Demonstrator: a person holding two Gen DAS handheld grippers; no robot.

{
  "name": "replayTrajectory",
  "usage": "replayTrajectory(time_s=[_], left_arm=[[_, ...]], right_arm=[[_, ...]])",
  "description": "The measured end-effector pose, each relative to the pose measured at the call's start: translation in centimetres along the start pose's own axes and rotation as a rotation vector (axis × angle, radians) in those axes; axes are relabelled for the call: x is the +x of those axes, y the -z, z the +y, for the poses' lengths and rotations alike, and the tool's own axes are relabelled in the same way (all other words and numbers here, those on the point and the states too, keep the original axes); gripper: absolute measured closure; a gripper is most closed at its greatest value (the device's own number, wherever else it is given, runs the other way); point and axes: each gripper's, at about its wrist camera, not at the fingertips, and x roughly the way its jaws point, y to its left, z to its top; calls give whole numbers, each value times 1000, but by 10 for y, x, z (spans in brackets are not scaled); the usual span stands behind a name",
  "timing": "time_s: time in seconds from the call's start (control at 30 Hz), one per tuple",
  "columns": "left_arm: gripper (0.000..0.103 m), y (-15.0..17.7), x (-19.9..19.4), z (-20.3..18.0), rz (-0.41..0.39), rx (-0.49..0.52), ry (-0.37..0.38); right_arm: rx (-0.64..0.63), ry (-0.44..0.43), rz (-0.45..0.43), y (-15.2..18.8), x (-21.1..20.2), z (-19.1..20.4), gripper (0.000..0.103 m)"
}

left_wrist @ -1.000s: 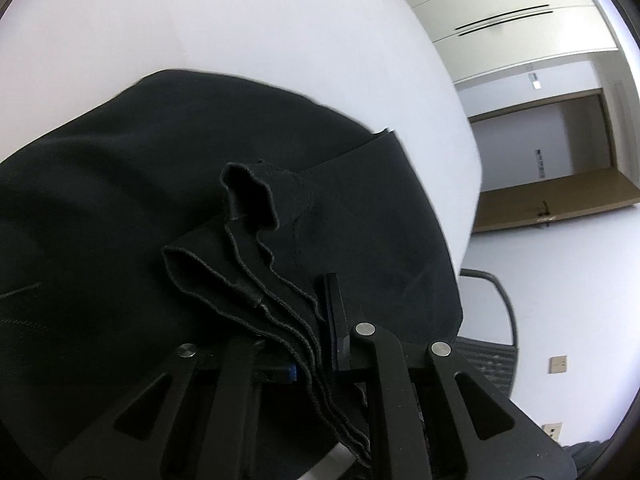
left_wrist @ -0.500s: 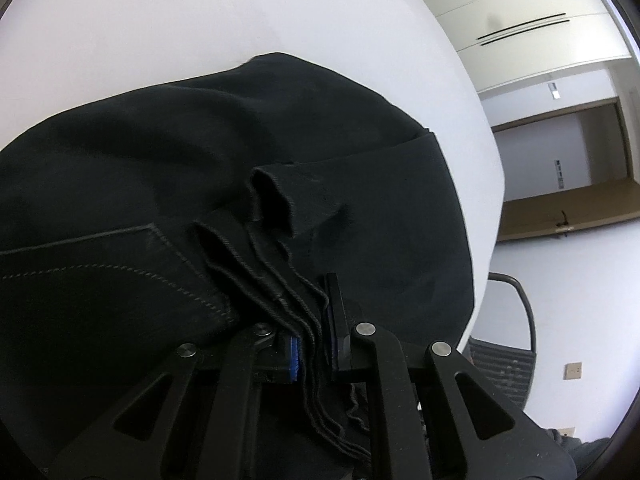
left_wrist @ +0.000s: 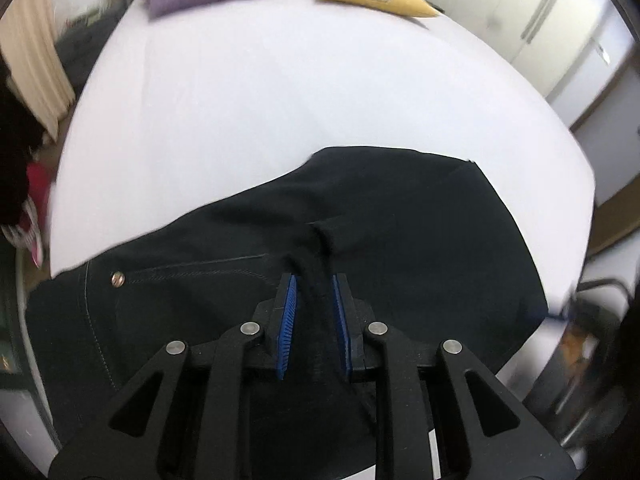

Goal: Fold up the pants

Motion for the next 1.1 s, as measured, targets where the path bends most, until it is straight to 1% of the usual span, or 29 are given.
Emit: replayTrajectory(time_s=[0.07,0.1,0.17,0.2,0.23,0.27,0.3,0.33,0.37,0.43,0.53,0.6,0.63,0.67,0.7,0.77,0.8,0.83,0.9,0.97,1.03,1.07,1.1], left_arm=[[85,9,12,-26,17,68,-47],[85,14,20,-34,39,81,-67],[85,24,38,-39,91,94,-69],[85,32,48,-47,109,120,-97],[85,39,52,-56,85,162,-138],[85,43,52,-70,70,187,-162],[85,46,53,-77,69,211,-191],[85,47,55,-83,74,224,-213],[85,48,56,-87,76,226,-221],[85,50,60,-93,80,220,-230],[85,51,66,-104,77,225,-243],[85,52,67,-107,75,224,-246],[85,47,72,-108,76,220,-244],[85,47,69,-97,77,216,-241],[85,48,70,-97,77,215,-238],[85,51,62,-85,75,215,-231],[85,52,61,-84,74,214,-229],[85,51,59,-69,73,215,-226],[85,49,58,-61,72,212,-221],[85,48,57,-58,71,210,-219],[85,48,57,-57,69,212,-220],[85,48,57,-56,69,211,-219],[85,48,56,-55,69,212,-215]], right_arm=[[153,-106,-27,-20,-5,-51,44],[258,-180,-38,-34,-3,-88,44],[364,-279,-35,-46,9,-127,44],[418,-314,-25,-51,18,-147,44],[478,-321,-7,-51,29,-169,44],[533,-329,39,-47,43,-187,44],[558,-331,74,-41,52,-191,50],[570,-308,114,-35,61,-200,55],[553,-296,116,-30,60,-201,62],[546,-326,100,-26,49,-209,62],[527,-319,121,-16,34,-215,62],[491,-313,139,2,22,-199,62],[465,-303,150,12,14,-190,62],[446,-290,160,22,7,-180,61],[416,-271,176,37,-4,-171,61],[340,-218,216,49,-25,-160,61],[322,-206,230,51,-31,-161,61],[291,-182,250,53,-41,-159,61],[238,-147,257,48,-58,-155,61],[217,-167,185,24,-77,-155,61],[220,-204,116,-3,-83,-159,54],[223,-219,86,-19,-80,-162,49],[226,-229,75,-28,-72,-160,47]])
